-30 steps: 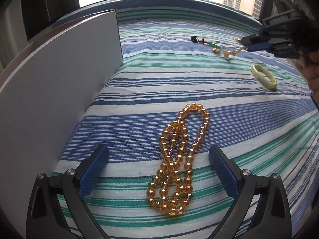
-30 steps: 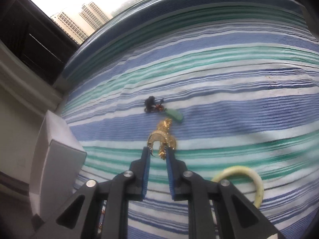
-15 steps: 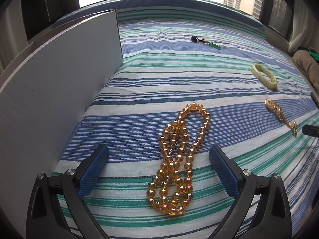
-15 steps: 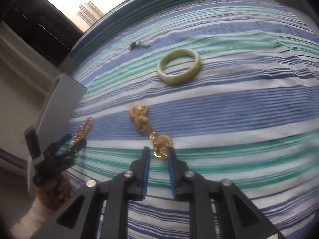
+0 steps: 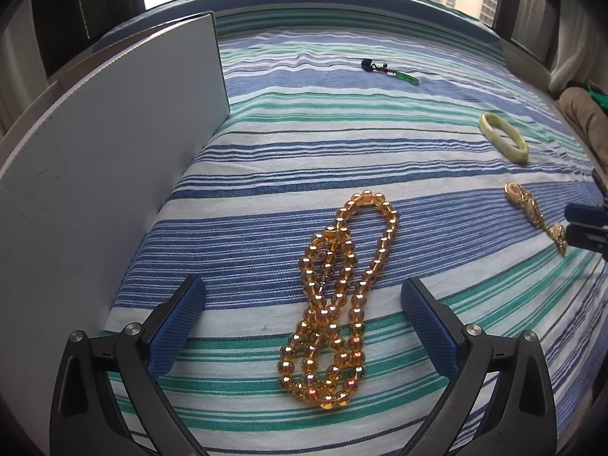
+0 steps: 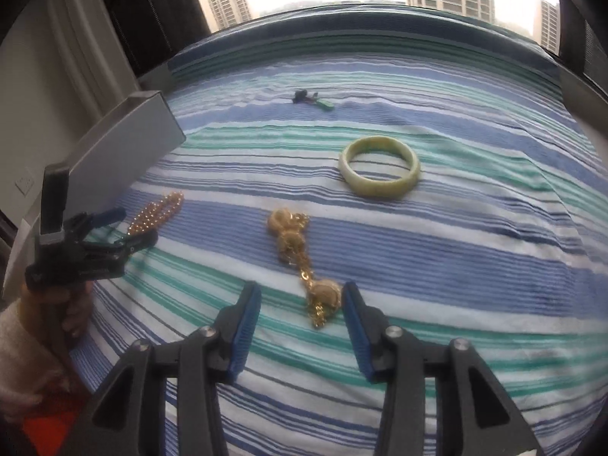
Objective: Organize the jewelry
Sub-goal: 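Lift the amber necklace with the left tool while the right tool grasps the gold earrings, then carry both items into the white box and open both tools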
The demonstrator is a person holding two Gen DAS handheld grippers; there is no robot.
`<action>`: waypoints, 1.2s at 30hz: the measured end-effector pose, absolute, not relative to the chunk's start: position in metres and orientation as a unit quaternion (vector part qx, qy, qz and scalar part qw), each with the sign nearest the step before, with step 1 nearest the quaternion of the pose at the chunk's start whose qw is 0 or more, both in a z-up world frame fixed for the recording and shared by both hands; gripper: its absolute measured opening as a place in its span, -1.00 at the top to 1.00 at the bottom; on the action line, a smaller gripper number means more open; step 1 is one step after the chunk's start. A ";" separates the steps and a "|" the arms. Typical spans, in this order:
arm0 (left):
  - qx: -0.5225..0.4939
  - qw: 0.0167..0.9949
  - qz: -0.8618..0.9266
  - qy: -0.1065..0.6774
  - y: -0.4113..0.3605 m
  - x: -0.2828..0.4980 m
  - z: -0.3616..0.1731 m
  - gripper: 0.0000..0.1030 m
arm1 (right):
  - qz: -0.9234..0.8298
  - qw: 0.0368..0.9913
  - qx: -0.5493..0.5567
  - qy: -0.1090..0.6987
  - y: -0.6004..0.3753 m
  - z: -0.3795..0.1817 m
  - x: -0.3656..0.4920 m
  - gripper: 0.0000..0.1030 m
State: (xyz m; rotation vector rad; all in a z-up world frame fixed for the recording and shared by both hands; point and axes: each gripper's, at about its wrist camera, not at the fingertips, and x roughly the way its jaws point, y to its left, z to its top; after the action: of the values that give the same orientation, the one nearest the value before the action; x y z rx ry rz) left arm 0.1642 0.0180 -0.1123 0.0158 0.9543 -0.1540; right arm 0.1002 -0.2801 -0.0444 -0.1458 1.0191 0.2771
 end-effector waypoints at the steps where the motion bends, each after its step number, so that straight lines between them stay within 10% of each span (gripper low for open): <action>1: 0.011 0.880 -0.081 0.468 0.017 0.165 -0.112 -0.95 | 0.139 0.853 -0.089 0.495 -0.274 -0.050 0.111 0.13; 4: 0.022 0.877 -0.098 0.469 0.015 0.159 -0.106 -0.54 | 0.151 0.838 -0.132 0.507 -0.261 -0.065 0.131 0.13; 7: 0.032 0.876 -0.113 0.468 0.009 0.148 -0.099 0.58 | 0.143 0.835 -0.151 0.510 -0.256 -0.066 0.136 0.55; 10: -0.010 0.872 -0.122 0.474 0.015 0.142 -0.092 0.88 | 0.145 0.840 -0.113 0.510 -0.261 -0.051 0.129 0.55; 36: -0.202 0.894 -0.176 0.359 0.108 0.063 0.059 0.90 | 0.225 0.872 0.056 0.432 -0.268 0.067 0.087 0.55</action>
State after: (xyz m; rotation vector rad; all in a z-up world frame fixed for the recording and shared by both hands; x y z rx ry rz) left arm 0.0635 0.1079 0.0595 -0.4179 0.7442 -0.3647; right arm 0.0869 -0.2675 0.0671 0.1173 0.9021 0.4710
